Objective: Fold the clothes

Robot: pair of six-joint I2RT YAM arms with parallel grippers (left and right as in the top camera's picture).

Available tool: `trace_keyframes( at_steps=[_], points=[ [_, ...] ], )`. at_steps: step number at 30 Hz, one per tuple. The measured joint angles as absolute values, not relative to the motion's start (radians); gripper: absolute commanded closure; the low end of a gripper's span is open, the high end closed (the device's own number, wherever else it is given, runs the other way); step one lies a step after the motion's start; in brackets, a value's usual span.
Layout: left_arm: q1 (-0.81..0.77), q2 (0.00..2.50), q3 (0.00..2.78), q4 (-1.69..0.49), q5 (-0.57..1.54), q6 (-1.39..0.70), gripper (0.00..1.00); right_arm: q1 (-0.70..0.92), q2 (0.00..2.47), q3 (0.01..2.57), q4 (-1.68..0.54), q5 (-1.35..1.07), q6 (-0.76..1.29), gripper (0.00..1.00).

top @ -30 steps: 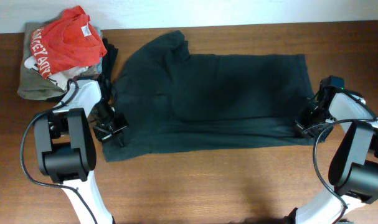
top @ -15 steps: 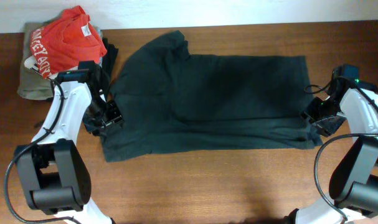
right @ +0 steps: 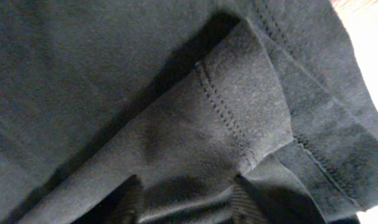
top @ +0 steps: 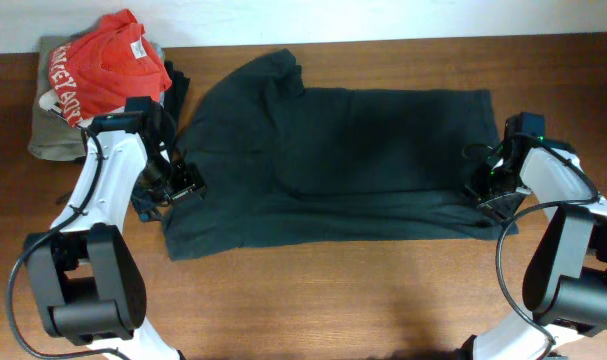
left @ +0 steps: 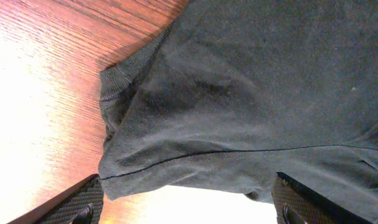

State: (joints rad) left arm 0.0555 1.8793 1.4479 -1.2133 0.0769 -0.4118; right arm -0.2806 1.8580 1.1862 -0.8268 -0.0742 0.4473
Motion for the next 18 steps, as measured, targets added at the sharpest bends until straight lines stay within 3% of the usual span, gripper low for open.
trace_keyframes(
  at_steps=[7, 11, 18],
  points=[
    [0.056, 1.879, 1.448, -1.212, 0.077, -0.412, 0.14, -0.281, 1.858, 1.148, -0.778, -0.077, 0.455, 0.67],
    [0.056, 1.879, 1.448, -1.211, 0.077, -0.412, 0.14, -0.281, 1.858, 1.146, -0.749, -0.077, 0.465, 0.85],
    [0.056, 1.879, 1.448, -1.211, 0.077, -0.412, 0.14, -0.281, 1.858, 1.146, -0.717, -0.076, 0.466, 0.96]
  ],
)
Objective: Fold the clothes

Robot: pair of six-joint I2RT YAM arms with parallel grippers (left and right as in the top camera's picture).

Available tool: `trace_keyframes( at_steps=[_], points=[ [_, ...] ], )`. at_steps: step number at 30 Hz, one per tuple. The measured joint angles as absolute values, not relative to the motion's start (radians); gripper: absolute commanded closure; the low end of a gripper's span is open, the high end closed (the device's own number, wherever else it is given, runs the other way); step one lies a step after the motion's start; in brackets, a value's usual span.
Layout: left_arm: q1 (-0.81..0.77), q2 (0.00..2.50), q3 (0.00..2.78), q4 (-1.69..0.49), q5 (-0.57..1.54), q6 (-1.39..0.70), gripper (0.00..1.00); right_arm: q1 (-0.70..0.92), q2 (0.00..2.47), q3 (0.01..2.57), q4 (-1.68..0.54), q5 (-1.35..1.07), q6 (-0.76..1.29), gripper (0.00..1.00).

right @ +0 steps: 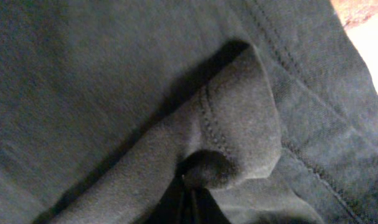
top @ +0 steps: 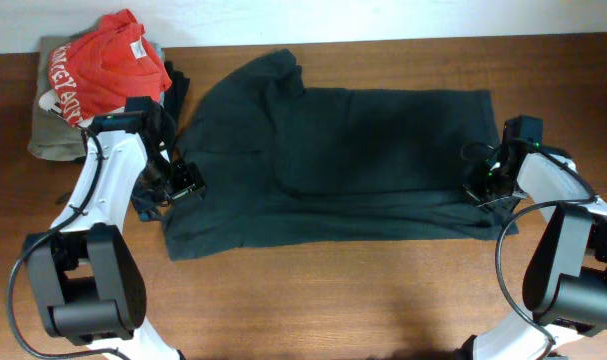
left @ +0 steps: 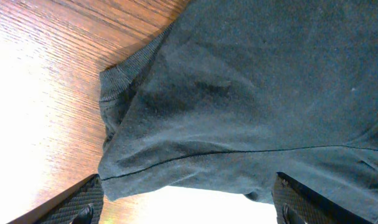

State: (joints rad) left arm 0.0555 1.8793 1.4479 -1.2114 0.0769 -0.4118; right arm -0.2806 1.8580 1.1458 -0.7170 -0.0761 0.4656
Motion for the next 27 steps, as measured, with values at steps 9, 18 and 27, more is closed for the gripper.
trace_keyframes(
  at_steps=[9, 18, 27],
  points=[
    [0.056, 1.879, 1.448, -1.2, 0.077, -0.412, 0.14, -0.281, 1.858, 1.146, -0.633, -0.076, 0.464, 0.96],
    [0.056, 1.879, 1.448, -1.171, 0.077, -0.412, 0.14, -0.281, 1.858, 1.143, -0.503, -0.05, 0.464, 0.86],
    [0.047, 1.879, 1.447, -1.083, 0.077, -0.408, 0.14, -0.281, 1.858, 1.152, -0.448, -0.033, 0.443, 0.01]
  ],
)
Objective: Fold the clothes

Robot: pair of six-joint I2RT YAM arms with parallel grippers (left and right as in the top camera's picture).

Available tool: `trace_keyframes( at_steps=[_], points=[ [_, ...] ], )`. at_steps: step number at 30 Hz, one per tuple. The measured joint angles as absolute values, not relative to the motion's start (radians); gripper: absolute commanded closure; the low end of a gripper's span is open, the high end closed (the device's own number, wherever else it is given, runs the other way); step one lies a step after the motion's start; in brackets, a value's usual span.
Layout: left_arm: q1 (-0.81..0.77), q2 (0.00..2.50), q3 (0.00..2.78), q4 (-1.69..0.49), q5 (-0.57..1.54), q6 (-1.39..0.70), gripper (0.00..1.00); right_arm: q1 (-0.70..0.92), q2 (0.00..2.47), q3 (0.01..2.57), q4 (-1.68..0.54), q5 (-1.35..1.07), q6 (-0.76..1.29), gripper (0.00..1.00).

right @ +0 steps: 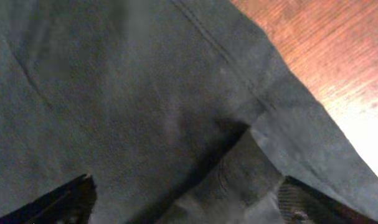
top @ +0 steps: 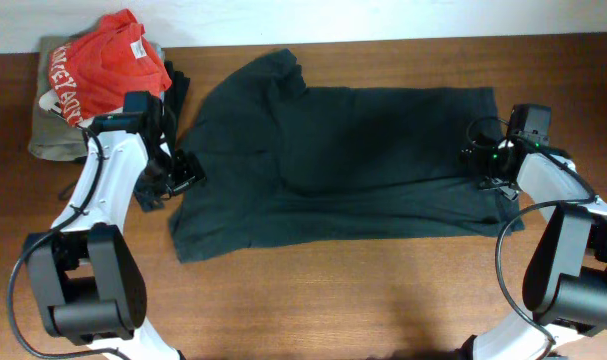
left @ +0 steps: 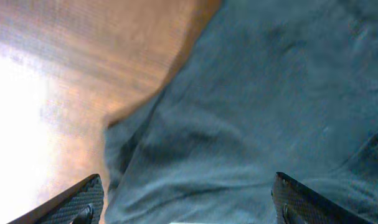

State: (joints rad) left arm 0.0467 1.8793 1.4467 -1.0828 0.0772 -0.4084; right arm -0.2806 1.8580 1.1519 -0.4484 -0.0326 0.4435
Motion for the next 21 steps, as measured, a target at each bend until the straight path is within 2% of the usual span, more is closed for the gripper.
trace_keyframes(
  at_steps=[6, 10, 13, 16, 21],
  points=[
    [-0.014, 1.879, 1.443, -0.971, 0.11, -0.379, 0.14, -0.281, 1.858, 1.424, -0.676, -0.033, 0.406, 0.01],
    [-0.062, 1.879, 1.443, -0.762, 0.228, -0.355, 0.13, -0.282, 1.856, 1.63, -0.838, -0.069, 0.357, 0.01],
    [-0.097, 1.881, 1.484, -0.649, 0.293, -0.355, 0.13, -0.282, 1.854, 1.686, -0.916, -0.088, 0.336, 0.01],
    [-0.137, 1.896, 1.611, -0.617, 0.262, -0.346, 0.13, -0.282, 1.854, 1.687, -0.965, -0.122, 0.328, 0.01],
    [-0.261, 2.019, 1.948, -0.608, 0.071, -0.239, 0.13, -0.277, 1.855, 1.687, -0.99, -0.166, 0.311, 0.01]
  ],
)
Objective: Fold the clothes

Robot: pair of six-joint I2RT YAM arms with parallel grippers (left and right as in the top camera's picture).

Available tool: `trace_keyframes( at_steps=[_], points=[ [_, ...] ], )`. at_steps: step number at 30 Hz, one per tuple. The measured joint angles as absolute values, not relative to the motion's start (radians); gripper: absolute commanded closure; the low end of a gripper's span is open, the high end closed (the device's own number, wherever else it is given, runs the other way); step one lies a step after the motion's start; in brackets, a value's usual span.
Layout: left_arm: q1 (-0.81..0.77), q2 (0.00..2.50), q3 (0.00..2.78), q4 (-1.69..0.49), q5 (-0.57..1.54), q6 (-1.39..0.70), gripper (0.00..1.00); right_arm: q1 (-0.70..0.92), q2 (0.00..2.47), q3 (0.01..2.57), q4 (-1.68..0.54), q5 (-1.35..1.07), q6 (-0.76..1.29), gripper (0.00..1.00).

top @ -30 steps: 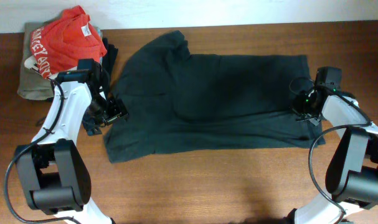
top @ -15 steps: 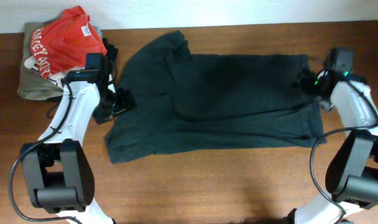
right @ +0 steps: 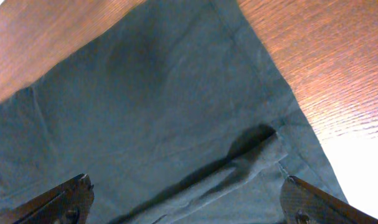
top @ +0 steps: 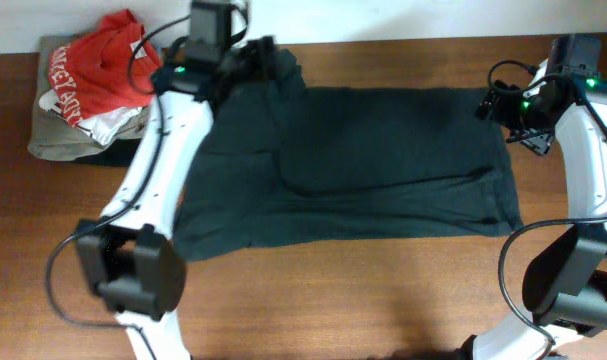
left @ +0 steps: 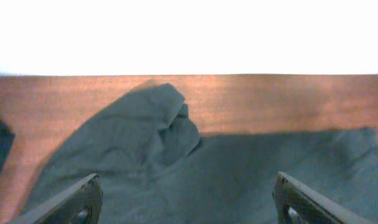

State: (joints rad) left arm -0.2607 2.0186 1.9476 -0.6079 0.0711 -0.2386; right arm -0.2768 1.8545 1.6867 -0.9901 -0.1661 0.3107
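A dark green T-shirt (top: 363,160) lies spread across the table, with one sleeve bunched up (top: 281,68) at its far left corner. My left gripper (top: 261,55) hangs open beside that bunched sleeve (left: 167,121), holding nothing; in the left wrist view the left gripper (left: 187,205) shows only shirt between its fingertips. My right gripper (top: 495,103) is open over the shirt's far right corner. In the right wrist view the right gripper (right: 189,202) hovers above a creased ridge (right: 238,155) in the cloth (right: 145,112).
A pile of other clothes sits at the far left: a red shirt (top: 98,65) on top of an olive garment (top: 53,135). Bare wooden table (top: 383,290) runs along the front. A white wall (left: 189,31) stands behind the table's far edge.
My left gripper has gone from the shirt's left sleeve edge to the far edge by the bunched sleeve. The right gripper has moved from the right hem to the far right corner. Both stay open.
At first my left gripper was open low over the left sleeve and the right jaws stood around a fold of the right hem. Then the right gripper was shut on that fold. Later it was open with the fold let go. Now both grippers are raised at the shirt's far corners.
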Motion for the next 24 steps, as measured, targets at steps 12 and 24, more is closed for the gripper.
trace_keyframes(
  at_steps=[12, 24],
  points=[
    [-0.315, 2.528, 2.234, -0.403, -0.081, -0.099, 0.16, -0.194, 1.855, 1.687, -1.042, -0.174, 0.251, 0.01],
    [-0.314, 2.614, 2.239, -0.342, -0.088, -0.093, 0.24, -0.194, 1.855, 1.687, -1.057, -0.156, 0.228, 0.01]
  ],
)
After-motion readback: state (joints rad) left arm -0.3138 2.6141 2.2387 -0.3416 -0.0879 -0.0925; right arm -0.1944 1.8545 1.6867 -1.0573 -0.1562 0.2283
